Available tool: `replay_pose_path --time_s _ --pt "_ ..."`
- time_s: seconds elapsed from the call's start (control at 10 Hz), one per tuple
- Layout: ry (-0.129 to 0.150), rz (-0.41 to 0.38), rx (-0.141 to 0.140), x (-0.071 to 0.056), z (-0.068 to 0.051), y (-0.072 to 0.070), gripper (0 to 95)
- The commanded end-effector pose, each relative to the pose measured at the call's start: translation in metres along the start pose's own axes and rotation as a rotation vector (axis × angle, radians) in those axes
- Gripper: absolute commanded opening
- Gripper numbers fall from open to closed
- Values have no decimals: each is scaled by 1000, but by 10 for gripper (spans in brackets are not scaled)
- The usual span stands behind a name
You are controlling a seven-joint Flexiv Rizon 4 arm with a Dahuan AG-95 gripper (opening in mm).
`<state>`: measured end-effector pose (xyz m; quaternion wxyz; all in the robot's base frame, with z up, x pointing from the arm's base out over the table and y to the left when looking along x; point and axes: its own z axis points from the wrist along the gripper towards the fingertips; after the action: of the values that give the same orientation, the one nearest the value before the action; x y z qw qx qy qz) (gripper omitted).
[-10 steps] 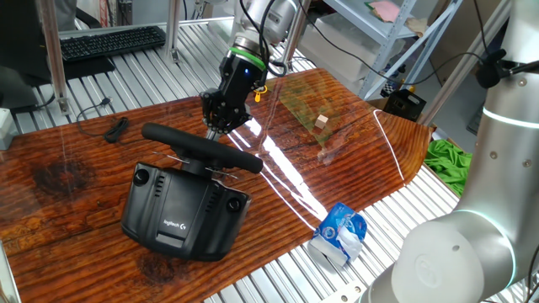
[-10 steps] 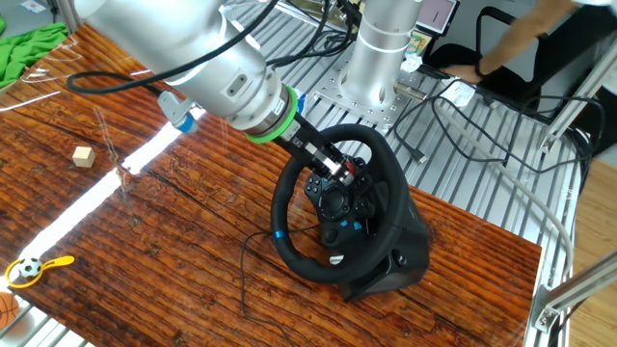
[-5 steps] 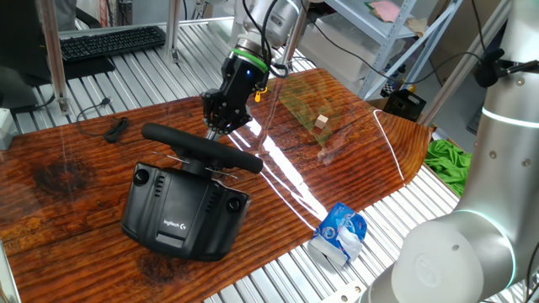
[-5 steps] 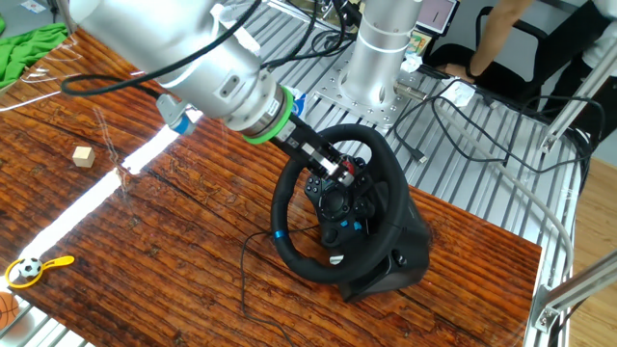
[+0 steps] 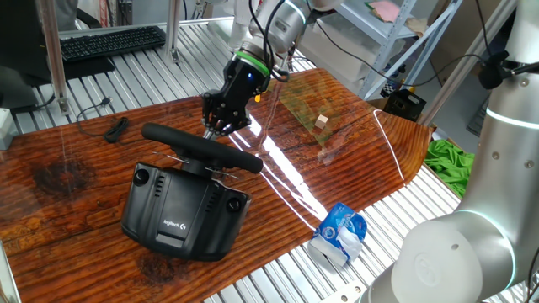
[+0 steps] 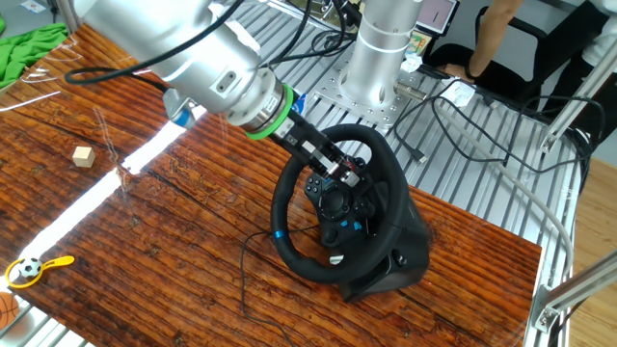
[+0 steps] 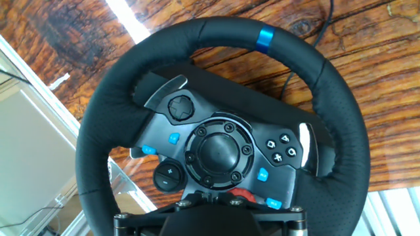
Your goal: Rotate the steering wheel 90 degrees counterclockwise
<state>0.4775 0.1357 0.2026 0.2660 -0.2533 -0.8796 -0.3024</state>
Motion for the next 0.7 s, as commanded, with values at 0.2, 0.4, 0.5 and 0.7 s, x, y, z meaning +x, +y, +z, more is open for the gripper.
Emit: replay_pose_path --time_s 0.2,0.4,0.5,0.7 --pt "-5 18 -16 6 3 8 0" --pt "-7 26 -15 9 5 14 0" --pt "-4 29 -14 7 2 18 0" --pt "-8 37 -5 5 0 30 0"
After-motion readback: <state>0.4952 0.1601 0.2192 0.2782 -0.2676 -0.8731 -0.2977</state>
